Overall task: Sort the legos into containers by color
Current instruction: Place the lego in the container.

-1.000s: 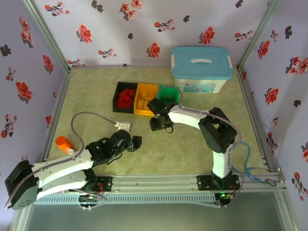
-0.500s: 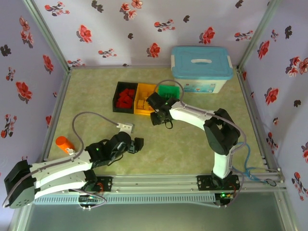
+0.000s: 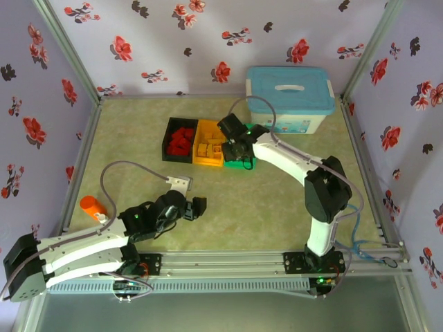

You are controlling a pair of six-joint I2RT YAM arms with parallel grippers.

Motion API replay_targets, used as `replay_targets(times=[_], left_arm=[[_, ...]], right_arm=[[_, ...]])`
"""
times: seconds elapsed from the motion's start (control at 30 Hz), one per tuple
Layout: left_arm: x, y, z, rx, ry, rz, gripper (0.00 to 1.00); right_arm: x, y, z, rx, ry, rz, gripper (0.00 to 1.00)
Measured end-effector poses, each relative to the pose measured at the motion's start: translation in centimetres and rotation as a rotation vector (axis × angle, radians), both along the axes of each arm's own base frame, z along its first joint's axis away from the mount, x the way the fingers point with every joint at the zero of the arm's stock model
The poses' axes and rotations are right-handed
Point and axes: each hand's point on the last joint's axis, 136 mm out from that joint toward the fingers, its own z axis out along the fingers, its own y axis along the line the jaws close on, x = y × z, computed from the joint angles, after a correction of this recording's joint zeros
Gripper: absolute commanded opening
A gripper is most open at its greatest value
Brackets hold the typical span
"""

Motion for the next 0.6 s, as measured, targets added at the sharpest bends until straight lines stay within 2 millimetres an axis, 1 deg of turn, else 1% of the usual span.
replay_targets(times=[0.1,0.2,0.27,0.4,0.6], left_arm=[[0.1,0.1,0.0,0.003,-0.003,0.005,0.7],[0.1,0.1,0.1,0.004,-0.006,0.007,0.7],[0.1,0.1,0.2,0.002,-0.01,0.008,0.7],[0.0,0.2,0.1,0.006,-0.009,0.009,0.7],[0.1,0.4,0.1,0.01,-0.012,0.014,0.7]], right_arm=[[1.8,-0.8,1.3,0.02,-0.019,-0.035,0.49],[3.3,-1.6,1.7,0.032,-0.02,-0.06,0.49],[4.1,-1.9,1.6,0.04,-0.011,-0.074,0.5],[5.4,-2.2,0.6,0.043,0.018,-0.091,0.51],[7.0,-2.1,-0.1,0.039,0.042,-0.097,0.52]])
